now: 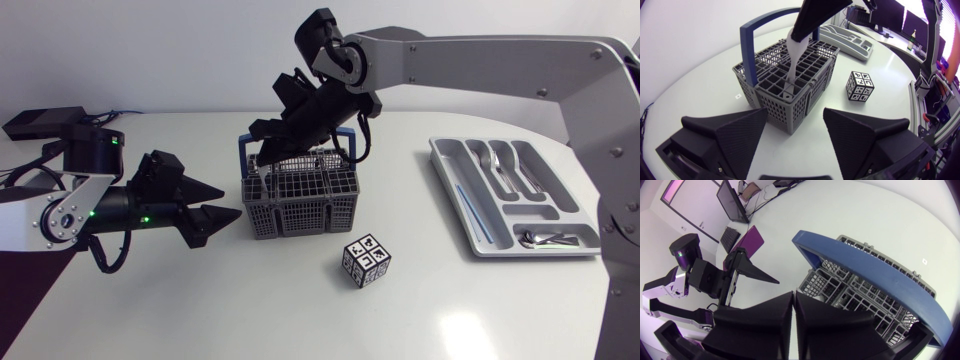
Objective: Transfer all utensils from the basket to the drawer tray.
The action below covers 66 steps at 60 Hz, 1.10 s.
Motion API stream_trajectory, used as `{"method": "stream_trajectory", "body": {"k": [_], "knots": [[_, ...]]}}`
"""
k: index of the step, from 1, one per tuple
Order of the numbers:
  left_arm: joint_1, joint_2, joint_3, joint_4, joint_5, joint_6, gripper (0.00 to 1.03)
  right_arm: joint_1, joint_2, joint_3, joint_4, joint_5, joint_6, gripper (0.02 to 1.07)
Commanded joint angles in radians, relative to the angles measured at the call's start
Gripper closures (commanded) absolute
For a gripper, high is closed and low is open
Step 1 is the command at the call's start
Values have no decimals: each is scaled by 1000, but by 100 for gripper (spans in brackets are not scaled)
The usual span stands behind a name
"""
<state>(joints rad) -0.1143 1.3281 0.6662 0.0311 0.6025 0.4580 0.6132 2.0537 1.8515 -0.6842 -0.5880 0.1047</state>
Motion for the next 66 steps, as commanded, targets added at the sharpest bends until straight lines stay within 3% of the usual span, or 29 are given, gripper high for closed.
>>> {"method": "stream_trajectory", "body": {"k": [1, 66], "knots": [[-10, -18, -24, -13, 14, 24, 26, -3, 13, 23, -26, -13, -3, 100], [-50, -23, -20, -25, 3, 21, 26, -7, -107, -57, -26, 42, -129, 100]]}}
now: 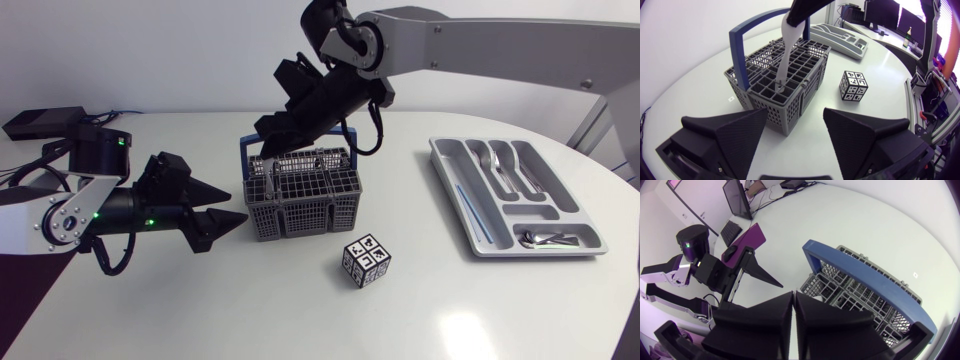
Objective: Transfer all utensils from the basket to the drawer tray.
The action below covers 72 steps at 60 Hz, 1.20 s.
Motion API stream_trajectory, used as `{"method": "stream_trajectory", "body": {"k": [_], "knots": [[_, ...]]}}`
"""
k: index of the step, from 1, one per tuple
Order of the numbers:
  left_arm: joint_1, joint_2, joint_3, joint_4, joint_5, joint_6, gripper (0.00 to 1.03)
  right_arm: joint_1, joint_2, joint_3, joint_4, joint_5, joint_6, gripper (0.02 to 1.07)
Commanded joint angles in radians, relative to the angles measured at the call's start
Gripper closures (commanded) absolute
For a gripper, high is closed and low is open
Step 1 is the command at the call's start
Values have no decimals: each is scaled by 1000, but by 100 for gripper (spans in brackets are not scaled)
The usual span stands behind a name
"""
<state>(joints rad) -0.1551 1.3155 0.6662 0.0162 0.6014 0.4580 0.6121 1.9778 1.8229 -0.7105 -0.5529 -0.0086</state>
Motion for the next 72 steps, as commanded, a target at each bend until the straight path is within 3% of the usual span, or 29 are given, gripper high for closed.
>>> {"method": "stream_trajectory", "body": {"k": [1, 38, 50, 62, 72], "knots": [[-9, -10, -20, -10, 5, 22, 26, -6, -33, -28, 0, 7, -16, 100], [-12, -27, -25, -16, 1, 21, 26, 11, -123, -62, -12, 27, -16, 100], [-12, -55, -30, -33, 1, 19, 26, 12, -223, -142, -35, 105, -25, 100], [-23, -96, -28, -64, -15, 19, 26, -2, -332, -228, -187, 206, -100, 100], [-52, -134, -25, -91, -49, 18, 26, -86, -428, -350, -242, 306, -120, 100]]}}
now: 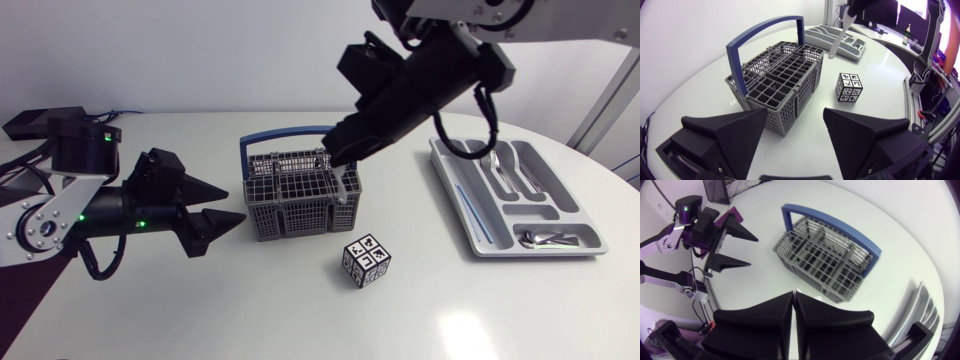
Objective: Transfer all utensils from the basket to the drawer tray.
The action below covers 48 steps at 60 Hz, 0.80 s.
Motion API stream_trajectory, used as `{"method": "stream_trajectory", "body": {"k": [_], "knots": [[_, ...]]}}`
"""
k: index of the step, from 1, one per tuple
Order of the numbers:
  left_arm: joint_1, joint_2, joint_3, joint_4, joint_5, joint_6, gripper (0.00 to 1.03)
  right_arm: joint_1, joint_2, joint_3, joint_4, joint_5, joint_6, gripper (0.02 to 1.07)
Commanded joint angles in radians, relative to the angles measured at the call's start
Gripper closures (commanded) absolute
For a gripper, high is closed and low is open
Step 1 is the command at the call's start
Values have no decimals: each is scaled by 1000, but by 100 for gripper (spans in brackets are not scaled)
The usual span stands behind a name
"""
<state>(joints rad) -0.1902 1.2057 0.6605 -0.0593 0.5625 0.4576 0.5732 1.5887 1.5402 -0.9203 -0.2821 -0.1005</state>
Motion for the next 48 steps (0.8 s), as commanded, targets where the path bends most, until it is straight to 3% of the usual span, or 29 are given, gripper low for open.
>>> {"method": "stream_trajectory", "body": {"k": [1, 18, 33, 48], "knots": [[-20, -28, -19, -19, -15, 16, 26, -59, -50, -84, -37, 47, -34, 100], [-37, -61, -13, -54, -55, 7, 26, -320, -193, -313, -43, 277, -107, 100], [-35, -77, -10, -76, -73, 7, 26, -616, -242, -473, 110, 393, -246, 100], [-52, -104, -2, -105, -102, 7, 26, -808, -171, -566, 317, 483, -373, 99]]}}
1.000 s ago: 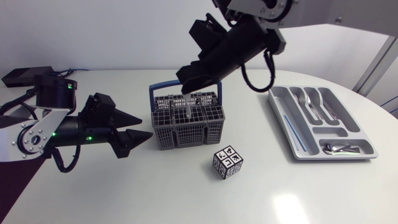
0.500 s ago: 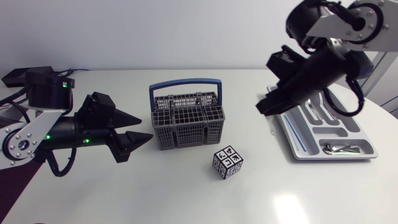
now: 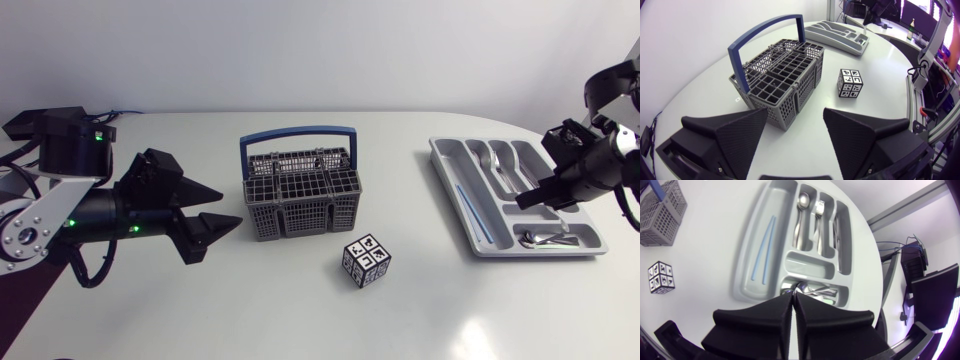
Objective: Transfer all utensils from the basket to the drawer tray.
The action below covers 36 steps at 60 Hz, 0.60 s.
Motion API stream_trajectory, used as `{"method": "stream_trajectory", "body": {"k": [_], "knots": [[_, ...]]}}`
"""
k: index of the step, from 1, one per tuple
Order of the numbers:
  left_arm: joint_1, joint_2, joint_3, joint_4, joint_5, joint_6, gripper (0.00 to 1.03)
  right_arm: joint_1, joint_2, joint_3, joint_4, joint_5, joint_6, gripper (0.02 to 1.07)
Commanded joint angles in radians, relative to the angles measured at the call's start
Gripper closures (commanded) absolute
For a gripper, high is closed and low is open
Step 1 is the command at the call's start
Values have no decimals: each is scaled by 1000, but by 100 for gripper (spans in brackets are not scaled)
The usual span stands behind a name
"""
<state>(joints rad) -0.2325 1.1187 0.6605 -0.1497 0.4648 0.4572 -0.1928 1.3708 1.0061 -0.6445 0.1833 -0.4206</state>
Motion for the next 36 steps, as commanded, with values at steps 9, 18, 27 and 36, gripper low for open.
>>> {"method": "stream_trajectory", "body": {"k": [9, 18, 27, 36], "knots": [[-16, -33, 5, -31, -20, 8, 26, -123, 128, -41, 146, 54, -95, 99], [-19, -39, 2, -39, -28, 8, 25, -152, 221, -60, 250, 93, -109, 99], [-21, -45, 1, -44, -34, 5, 25, -158, 289, -67, 309, 97, -107, 98], [-22, -46, 1, -47, -43, 1, 25, -142, 326, -81, 342, 97, -98, 63]]}}
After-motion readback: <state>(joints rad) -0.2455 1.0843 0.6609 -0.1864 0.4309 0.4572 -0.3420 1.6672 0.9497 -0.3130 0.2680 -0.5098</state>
